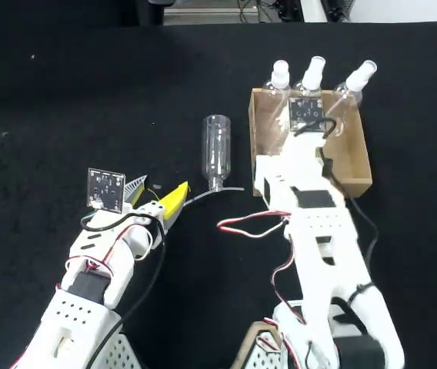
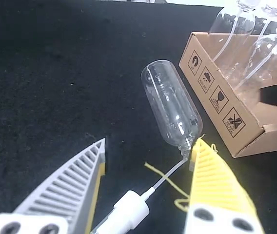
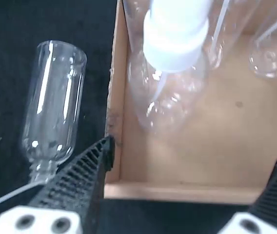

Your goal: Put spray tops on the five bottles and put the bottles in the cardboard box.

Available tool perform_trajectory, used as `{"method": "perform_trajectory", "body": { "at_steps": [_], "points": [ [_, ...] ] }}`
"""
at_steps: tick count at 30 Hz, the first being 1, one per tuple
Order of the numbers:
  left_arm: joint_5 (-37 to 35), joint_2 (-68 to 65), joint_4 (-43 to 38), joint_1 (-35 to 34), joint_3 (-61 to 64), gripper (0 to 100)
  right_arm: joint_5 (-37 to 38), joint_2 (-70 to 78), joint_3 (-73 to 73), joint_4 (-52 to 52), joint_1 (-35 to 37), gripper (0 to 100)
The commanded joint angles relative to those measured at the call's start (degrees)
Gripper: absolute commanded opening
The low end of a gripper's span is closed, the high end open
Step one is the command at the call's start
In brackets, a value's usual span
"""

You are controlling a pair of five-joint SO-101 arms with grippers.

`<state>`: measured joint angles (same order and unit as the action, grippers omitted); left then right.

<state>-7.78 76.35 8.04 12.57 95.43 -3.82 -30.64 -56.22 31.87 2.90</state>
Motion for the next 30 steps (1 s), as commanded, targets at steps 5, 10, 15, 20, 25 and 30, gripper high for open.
{"method": "perform_trajectory", "body": {
  "at_steps": [5, 10, 15, 20, 25, 30],
  "points": [
    [0.53, 0.97, -1.49, -0.4, -0.22, 27, 0.26, -5.85, 19.56, 30.77, 0.7, 42.7],
    [0.62, 0.97, -1.41, -0.84, -0.48, 27, 0.44, -4.18, 27.65, 43.25, 2.29, 35.9],
    [0.18, 0.97, -1.49, -3.56, -0.84, 27, 3.25, -2.24, 31.43, 49.23, 9.67, 20.4],
    [0.09, 0.97, -1.49, -7.08, -2.15, 27, 2.99, 2.86, 30.64, 45.1, 19.6, 24.2],
    [-2.11, 0.53, -1.49, -10.77, -2.95, 27, -4.22, 13.49, 26.42, 29.36, 24.09, 32.2],
    [-8.26, 0.97, -1.49, -15.96, -3.12, 27, -5.54, 20.18, 26.86, 20.13, 24.53, 32.5]
  ]
}}
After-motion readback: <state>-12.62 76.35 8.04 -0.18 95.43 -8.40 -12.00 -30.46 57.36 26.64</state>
